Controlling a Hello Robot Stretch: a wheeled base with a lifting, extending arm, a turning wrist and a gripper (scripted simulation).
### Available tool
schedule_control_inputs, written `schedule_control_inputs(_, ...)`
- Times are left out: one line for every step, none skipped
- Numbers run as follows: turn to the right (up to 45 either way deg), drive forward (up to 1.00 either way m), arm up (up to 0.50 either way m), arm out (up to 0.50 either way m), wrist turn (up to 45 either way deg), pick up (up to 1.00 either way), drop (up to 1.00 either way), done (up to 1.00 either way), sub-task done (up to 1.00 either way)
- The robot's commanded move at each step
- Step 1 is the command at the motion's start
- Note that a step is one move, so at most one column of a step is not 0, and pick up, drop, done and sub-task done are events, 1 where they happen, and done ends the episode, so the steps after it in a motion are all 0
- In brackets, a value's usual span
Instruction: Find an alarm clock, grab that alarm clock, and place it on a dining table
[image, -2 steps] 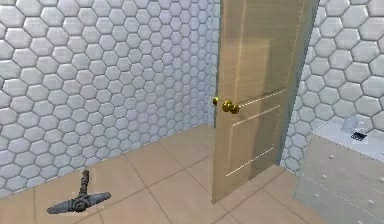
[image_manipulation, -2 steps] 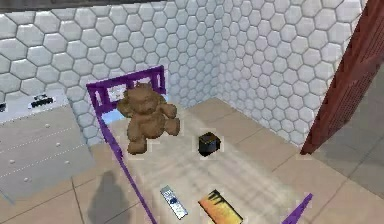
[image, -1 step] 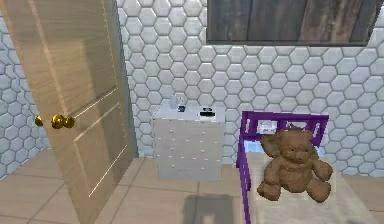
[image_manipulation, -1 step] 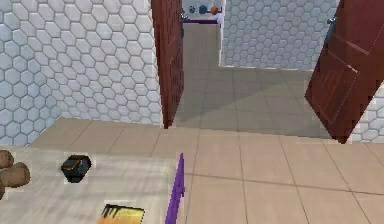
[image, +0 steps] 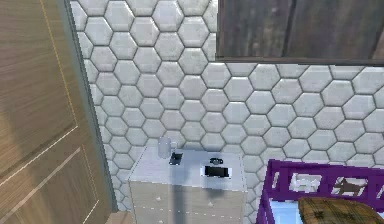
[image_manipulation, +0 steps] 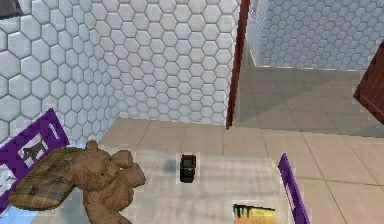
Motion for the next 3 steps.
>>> schedule_control_inputs(0.0, 0.0, 0.46, 0.0, 0.0, 0.0, 0.0, 0.0, 0.0)
schedule_control_inputs(0.0, 0.0, 0.0, 0.48, 0.0, 0.0, 0.0, 0.0, 0.0)
schedule_control_inputs(0.0, 0.0, 0.0, 0.0, 45.0, 0.0, 0.0, 0.0, 0.0)
